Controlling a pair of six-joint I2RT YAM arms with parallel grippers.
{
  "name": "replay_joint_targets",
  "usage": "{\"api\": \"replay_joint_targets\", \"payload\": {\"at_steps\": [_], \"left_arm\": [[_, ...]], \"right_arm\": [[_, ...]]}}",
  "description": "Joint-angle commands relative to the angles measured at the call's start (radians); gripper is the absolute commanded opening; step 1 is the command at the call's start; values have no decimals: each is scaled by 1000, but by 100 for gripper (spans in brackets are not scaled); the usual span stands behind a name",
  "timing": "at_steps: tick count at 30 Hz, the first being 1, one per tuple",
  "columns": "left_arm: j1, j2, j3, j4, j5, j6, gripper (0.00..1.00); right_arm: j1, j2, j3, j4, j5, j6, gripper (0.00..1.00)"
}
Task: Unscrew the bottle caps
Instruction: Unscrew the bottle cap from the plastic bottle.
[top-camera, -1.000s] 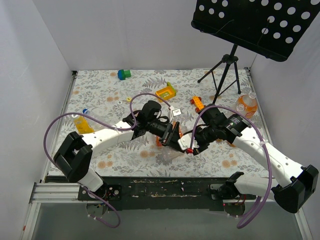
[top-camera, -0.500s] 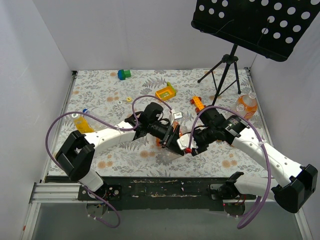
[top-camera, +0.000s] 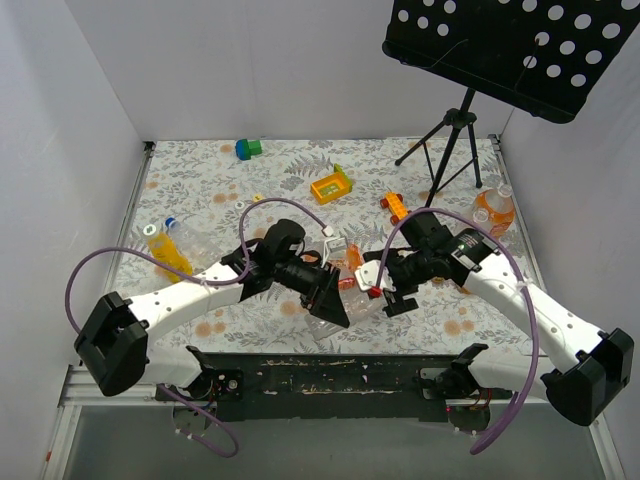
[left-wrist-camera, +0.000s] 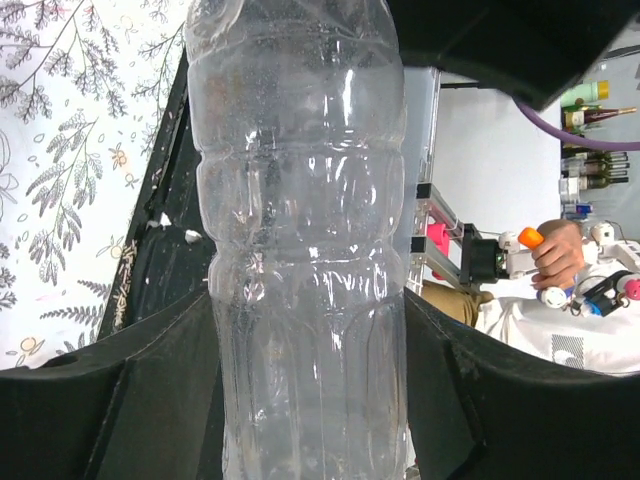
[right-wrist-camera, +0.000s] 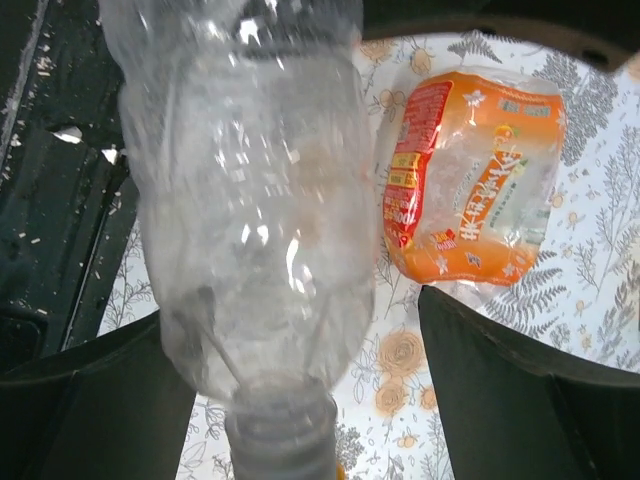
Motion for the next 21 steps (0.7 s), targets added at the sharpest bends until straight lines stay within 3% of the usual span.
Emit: {"api": "replay_joint_targets", "payload": {"at_steps": [1, 13, 15, 19, 21], "left_arm": [[-3, -87, -27, -93, -14, 100, 0], [-5, -349, -80, -242, -182, 405, 0], [-5, -384, -90, -244, -212, 465, 0], [-6, -427, -126, -244, -297, 586, 0], [-5, -435, -138, -239, -347, 624, 0]], "right_arm": [[-34, -58, -5, 7, 31, -17, 90], [-278, -181, -21, 33, -213, -3, 90], [-294, -208, -43, 110, -261, 110, 91], [-300, -241, -113, 373, -296, 551, 93], [-298, -190, -88, 364, -371, 600, 95]]}}
